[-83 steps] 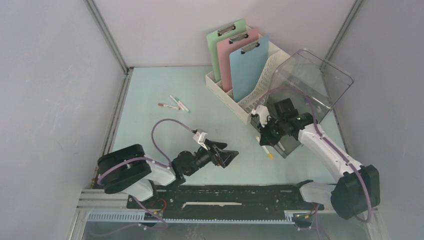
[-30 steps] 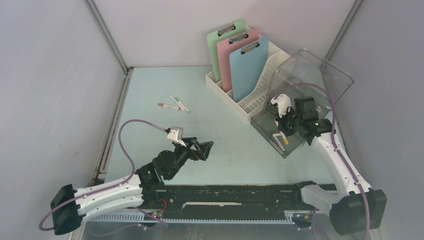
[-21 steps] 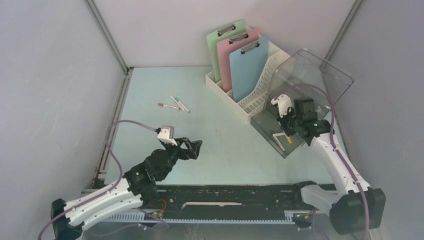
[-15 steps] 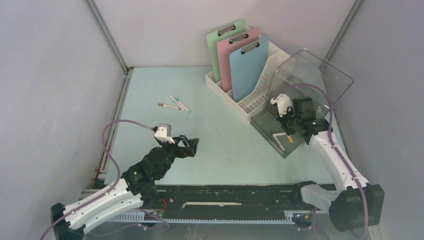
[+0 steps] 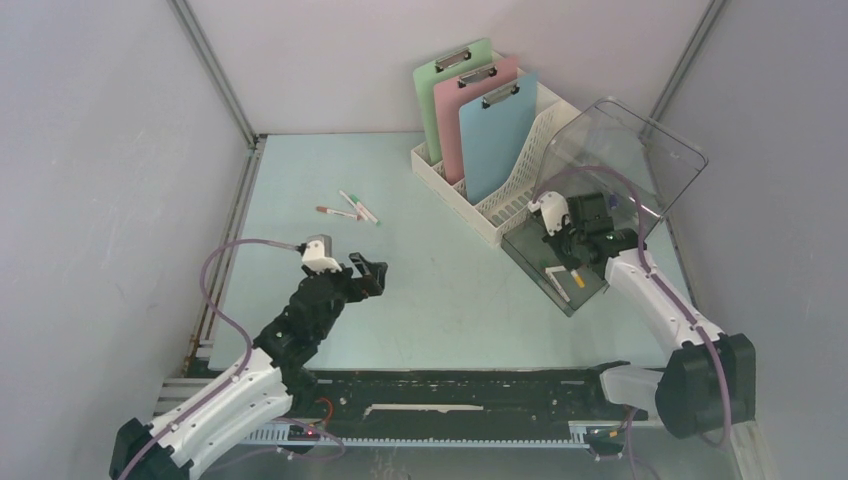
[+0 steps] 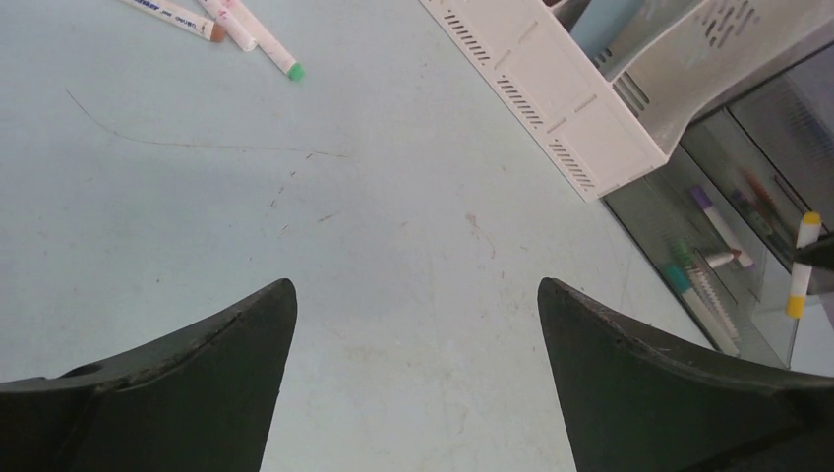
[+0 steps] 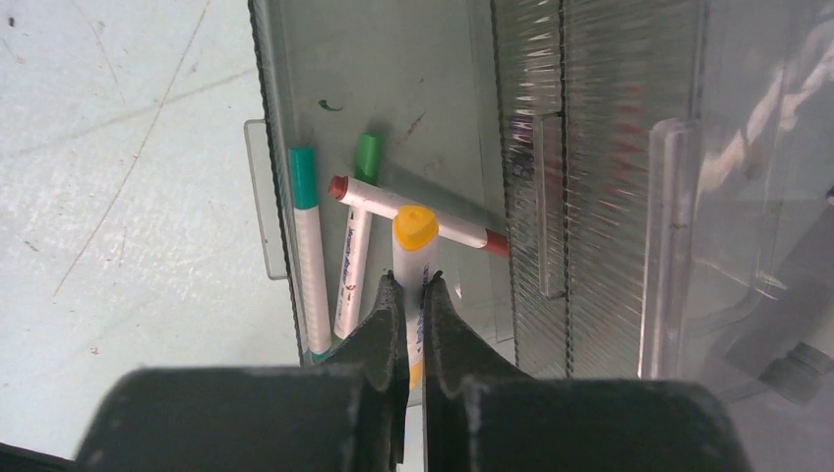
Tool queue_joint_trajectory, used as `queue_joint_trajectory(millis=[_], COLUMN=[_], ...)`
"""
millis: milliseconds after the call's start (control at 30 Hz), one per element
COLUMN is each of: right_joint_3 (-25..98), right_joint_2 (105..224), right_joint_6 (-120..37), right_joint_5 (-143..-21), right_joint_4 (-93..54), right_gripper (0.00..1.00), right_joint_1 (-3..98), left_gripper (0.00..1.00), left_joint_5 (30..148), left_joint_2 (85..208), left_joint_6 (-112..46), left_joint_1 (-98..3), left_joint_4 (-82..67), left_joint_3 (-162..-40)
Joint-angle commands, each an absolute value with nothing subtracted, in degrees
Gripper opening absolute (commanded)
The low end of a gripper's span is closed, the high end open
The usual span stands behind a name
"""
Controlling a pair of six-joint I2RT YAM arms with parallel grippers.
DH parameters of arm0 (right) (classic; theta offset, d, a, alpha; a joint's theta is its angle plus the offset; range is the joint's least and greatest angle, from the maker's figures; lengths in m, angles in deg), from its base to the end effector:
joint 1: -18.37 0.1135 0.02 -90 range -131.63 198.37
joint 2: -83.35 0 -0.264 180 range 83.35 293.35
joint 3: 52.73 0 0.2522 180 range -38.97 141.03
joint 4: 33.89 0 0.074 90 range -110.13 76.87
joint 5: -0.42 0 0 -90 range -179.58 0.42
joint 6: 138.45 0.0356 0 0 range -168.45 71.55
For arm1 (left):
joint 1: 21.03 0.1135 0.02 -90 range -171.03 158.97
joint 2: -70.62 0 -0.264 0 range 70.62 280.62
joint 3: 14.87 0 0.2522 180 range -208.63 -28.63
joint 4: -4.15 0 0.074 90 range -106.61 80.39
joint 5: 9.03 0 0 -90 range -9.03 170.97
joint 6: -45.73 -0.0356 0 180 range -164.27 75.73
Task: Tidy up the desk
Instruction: Place the stationery in the drawer.
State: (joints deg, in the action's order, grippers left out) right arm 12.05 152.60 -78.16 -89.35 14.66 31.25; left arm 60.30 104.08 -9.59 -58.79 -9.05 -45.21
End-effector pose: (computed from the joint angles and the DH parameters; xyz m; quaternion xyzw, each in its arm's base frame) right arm 0.2377 0.0545 0.2532 -0.3450 0.8834 -0.0445 0.3140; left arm 0.1299 -0.0847 0.2152 -0.0864 0.7899 -0.2327 0.5607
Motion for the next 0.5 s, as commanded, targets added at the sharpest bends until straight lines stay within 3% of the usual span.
queue_joint_trajectory(millis=[0,267,467], right_joint_3=[12.09,12.07,12.09], right_joint_2=[154.46,159.5,160.81], right_joint_6=[-78.69,-78.68,-78.44], right_joint_5=[-93.16,-95.01,-95.74], right_joint_4=[12.33,12.39,12.92], right_gripper=[0.0,0.01,0.32], right_joint_1=[32.44,34.41,34.74], left_gripper=[1.0,1.0,0.96], left_joint_5=[65.38,66.28,62.49], left_joint_2=[107.66,117.52,125.25], left_joint_6=[-7.06,-2.82,2.14], left_joint_1=[-54.64,-49.21,-45.41], left_joint_4=[-3.24,1.69,1.64], left_joint_3=[-45.32,-46.2,-50.55])
